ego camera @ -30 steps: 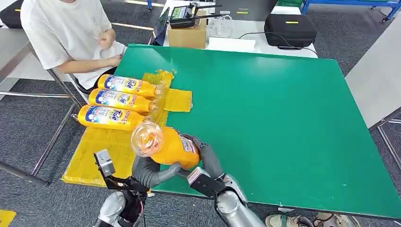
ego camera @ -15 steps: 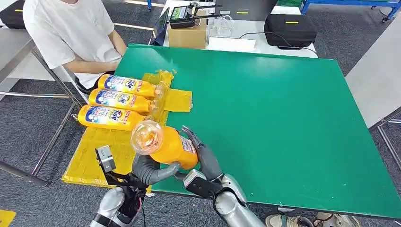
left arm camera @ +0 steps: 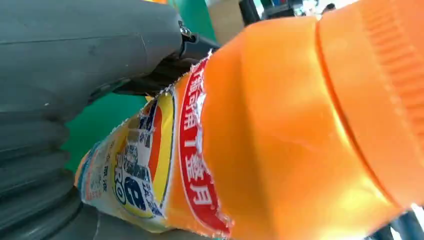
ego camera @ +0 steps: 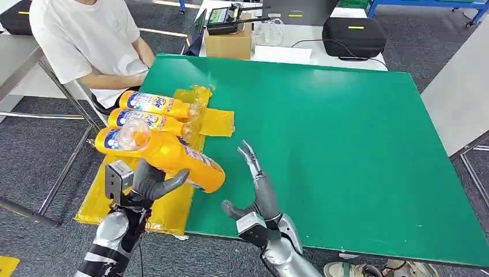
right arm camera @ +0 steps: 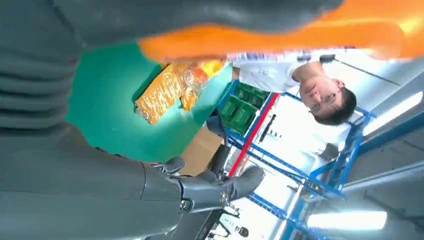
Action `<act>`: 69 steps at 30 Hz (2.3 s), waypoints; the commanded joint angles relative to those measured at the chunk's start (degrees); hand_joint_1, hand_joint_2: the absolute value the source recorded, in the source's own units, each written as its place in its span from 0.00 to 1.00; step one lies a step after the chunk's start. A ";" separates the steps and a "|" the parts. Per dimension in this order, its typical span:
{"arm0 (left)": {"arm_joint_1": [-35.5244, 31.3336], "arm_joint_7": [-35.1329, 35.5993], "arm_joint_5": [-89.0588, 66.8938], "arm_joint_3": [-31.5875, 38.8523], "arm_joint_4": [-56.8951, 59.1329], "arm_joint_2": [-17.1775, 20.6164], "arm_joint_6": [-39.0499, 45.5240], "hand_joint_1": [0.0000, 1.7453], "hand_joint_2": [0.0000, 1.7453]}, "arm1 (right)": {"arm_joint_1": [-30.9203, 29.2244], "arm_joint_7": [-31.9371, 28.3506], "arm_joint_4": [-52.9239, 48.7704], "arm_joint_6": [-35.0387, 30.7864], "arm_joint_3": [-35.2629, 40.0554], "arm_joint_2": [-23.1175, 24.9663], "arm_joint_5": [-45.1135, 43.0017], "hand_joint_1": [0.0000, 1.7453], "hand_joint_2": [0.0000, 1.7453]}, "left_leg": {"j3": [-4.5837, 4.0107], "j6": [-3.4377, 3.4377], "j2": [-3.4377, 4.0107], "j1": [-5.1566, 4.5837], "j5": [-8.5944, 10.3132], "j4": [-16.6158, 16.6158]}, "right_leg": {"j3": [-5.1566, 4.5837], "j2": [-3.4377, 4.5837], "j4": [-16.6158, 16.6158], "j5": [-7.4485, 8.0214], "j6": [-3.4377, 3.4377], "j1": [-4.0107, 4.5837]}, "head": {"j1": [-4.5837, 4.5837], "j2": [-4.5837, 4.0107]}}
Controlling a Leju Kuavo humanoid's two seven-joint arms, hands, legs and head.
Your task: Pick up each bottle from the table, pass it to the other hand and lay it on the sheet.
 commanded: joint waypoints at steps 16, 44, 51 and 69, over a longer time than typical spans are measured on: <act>-3.52 7.57 -40.12 0.42 6.04 16.89 12.30 0.53 1.00 | -2.19 0.00 1.45 0.37 2.42 -2.98 -3.30 0.00 0.00 | 0.21 0.11 0.05 0.04 0.01 -0.15 | 0.13 0.11 -0.09 0.01 -0.28 0.09 | -0.02 0.00; -22.34 2.56 -35.51 -25.15 24.27 31.21 -17.62 1.00 1.00 | -6.54 0.00 2.83 4.77 7.63 -3.07 -9.15 0.00 0.00 | 0.35 0.13 -0.24 0.07 0.19 -0.24 | 0.28 -0.16 -0.01 0.03 -0.28 0.10 | 0.02 0.00; -21.41 2.71 -31.62 -25.68 32.27 21.80 -11.46 0.34 1.00 | -6.49 0.00 3.53 4.74 7.58 -3.28 -9.20 0.00 0.00 | 0.47 0.05 -0.15 -0.07 0.15 -0.22 | 0.32 -0.08 0.05 -0.01 -0.14 -0.05 | 0.02 0.00; -14.32 0.00 -15.58 -17.68 22.63 12.01 -7.87 0.00 1.00 | -6.02 0.00 3.93 2.49 7.56 -4.12 -8.61 0.00 0.00 | 0.62 0.06 -0.33 -0.13 0.11 -0.11 | 0.59 -0.21 0.08 0.03 -0.17 -0.12 | 0.00 0.00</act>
